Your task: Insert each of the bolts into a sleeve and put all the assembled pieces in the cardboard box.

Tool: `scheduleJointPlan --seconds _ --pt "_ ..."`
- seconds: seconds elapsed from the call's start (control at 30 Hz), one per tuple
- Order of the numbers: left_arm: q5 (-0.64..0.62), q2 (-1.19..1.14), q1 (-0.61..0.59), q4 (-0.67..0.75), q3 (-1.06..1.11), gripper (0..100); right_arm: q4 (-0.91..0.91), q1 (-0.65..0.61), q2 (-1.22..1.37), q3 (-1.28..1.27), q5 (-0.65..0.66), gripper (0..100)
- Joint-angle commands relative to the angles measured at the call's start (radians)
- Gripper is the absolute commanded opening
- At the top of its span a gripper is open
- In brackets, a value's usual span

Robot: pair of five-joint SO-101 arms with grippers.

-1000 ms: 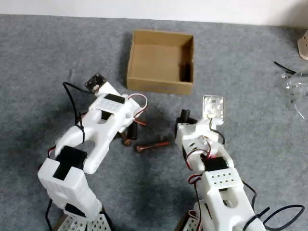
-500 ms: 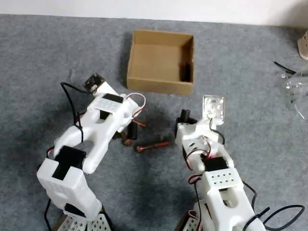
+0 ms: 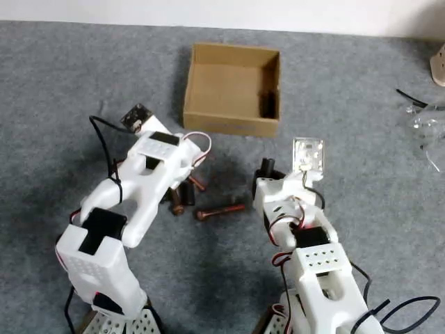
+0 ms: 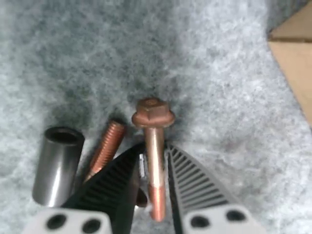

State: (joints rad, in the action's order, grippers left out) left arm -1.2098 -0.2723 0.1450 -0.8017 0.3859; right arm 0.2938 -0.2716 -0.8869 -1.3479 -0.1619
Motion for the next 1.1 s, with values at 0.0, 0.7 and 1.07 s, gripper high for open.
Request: scheduleJointPlan --seconds 0.0,0.7,1.07 --pt "0.003 -0.002 -0.028 -0.012 -0.028 1 -0.039 0.013 -0.025 0.007 0.023 0.5" --pt "0.413 0.498 -0.070 0.080 0.259 0 -0.039 0.018 -0.033 0.010 0.023 0.5" --pt "0.683 0.932 -0.065 0.333 0.659 0 -0.074 0.018 -0.033 0.007 0.023 0.5"
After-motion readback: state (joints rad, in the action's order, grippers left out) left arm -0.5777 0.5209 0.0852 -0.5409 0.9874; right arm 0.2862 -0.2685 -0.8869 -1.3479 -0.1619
